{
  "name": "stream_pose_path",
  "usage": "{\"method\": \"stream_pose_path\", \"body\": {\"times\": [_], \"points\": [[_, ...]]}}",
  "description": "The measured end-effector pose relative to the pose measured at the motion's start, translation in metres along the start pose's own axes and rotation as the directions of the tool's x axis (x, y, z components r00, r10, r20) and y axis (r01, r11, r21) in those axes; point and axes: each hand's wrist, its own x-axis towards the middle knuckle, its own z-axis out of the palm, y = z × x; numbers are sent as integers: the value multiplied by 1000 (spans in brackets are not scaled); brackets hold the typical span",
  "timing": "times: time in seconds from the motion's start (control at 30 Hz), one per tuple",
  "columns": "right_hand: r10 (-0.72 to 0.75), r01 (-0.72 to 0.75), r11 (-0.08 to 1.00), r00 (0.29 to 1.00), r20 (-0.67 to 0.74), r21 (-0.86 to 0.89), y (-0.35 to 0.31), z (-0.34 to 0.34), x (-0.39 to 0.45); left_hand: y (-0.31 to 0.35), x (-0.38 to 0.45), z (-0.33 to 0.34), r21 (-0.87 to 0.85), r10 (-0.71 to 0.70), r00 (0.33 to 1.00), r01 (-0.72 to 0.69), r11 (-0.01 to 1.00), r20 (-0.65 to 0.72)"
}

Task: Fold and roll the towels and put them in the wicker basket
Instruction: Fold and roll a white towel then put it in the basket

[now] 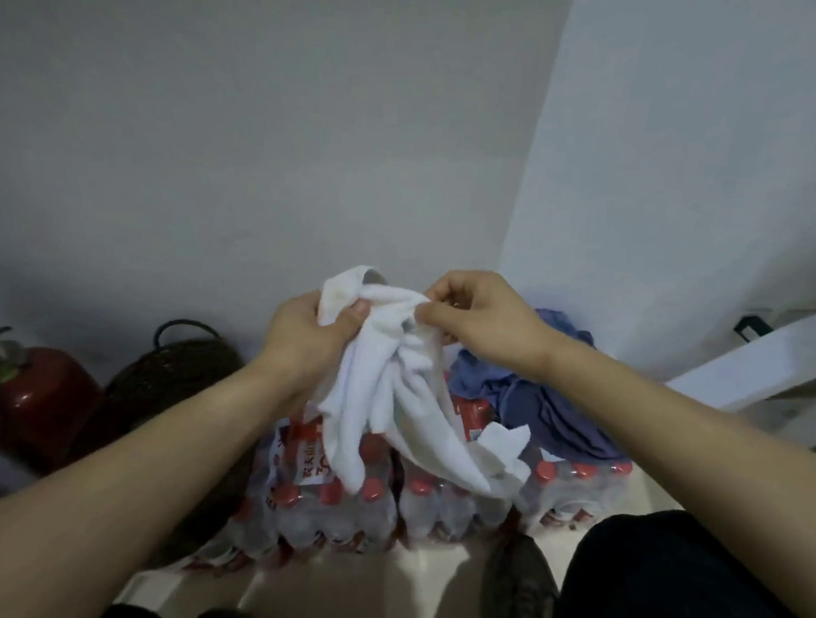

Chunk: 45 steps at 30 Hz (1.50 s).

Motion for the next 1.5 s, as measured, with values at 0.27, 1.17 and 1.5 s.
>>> {"method": "stream_pose_path", "body": {"times": [0.27,1.17,1.5], "points": [[49,-32,994,986,161,-104,17,37,10,-28,33,-51,189,-32,989,59,980,-141],[283,-135,923,871,401,-359,81,51,47,-60,42,-77,741,-329,893,-8,671,308],[99,-191,955,928,358,229,42,65,46,-41,32,-29,425,115,911,-292,857,395]]}}
